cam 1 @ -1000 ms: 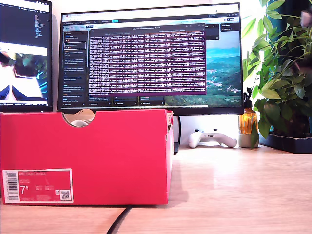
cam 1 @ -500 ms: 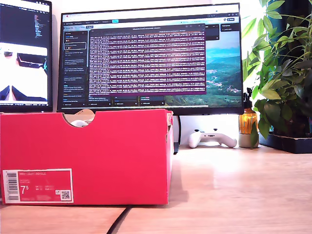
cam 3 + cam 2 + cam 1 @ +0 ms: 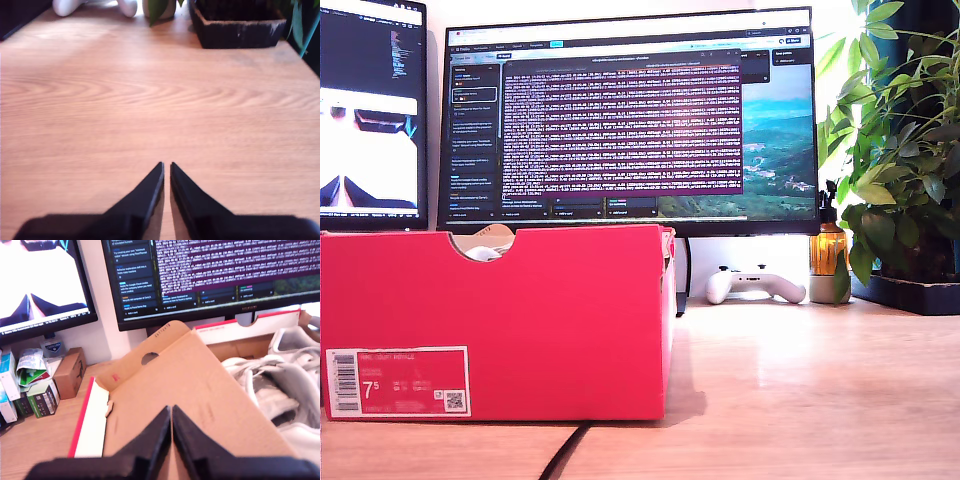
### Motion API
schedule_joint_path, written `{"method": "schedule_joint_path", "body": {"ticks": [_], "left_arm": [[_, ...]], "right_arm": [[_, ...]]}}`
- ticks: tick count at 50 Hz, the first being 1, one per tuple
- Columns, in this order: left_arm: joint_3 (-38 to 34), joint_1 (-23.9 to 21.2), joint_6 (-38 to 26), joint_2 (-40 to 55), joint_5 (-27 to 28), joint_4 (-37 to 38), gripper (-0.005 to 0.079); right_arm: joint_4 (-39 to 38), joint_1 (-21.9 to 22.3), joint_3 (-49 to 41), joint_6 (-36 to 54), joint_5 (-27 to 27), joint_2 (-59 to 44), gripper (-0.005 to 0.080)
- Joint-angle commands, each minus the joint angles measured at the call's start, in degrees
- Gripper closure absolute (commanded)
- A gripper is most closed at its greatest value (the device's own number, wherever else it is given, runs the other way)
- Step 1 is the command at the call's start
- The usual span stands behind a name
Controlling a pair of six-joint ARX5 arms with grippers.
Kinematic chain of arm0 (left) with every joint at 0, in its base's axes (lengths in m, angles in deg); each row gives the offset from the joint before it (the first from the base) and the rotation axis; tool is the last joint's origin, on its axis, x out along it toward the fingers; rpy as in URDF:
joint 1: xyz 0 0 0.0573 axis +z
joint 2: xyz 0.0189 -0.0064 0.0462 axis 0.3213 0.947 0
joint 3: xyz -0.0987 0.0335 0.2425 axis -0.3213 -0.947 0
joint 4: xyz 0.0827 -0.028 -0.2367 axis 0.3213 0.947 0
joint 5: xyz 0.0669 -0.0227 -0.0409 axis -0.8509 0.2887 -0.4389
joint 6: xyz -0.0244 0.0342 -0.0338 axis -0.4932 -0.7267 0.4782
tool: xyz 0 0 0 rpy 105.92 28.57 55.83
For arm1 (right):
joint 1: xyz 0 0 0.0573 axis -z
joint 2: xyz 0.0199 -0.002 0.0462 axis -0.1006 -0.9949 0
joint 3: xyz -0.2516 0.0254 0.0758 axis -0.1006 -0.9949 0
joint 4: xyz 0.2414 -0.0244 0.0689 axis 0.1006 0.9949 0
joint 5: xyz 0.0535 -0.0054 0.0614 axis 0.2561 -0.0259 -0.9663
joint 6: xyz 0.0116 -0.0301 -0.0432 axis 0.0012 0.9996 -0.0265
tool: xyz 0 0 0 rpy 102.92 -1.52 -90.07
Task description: Pack the white shoes by picking the first shoe and placing it inside the red shoebox, left side, then picking and rotating the second shoe and placing it in the shoebox
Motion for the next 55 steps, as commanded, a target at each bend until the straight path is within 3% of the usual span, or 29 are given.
{"method": "schedule_joint_path", "body": {"ticks": [1,24,46,55], "left_arm": [[-1.38,0.17,0.57,-1.62,-0.39,0.0,0.0761],[-4.44,0.17,0.42,-12.39,-0.74,4.9,0.0762],[-4.44,0.17,0.35,-21.66,-0.79,14.12,0.0762],[-4.44,0.17,0.68,-24.02,-1.2,17.0,0.0762]], "right_arm": [[-0.48,0.0,-0.02,-0.52,-0.76,2.03,0.0765],[8.13,-0.02,-0.02,1.16,-2.36,17.57,0.0765],[28.0,-0.02,0.0,1.86,-2.32,39.54,0.0765],[35.32,0.0,0.0,0.92,1.86,47.63,0.0764]]}}
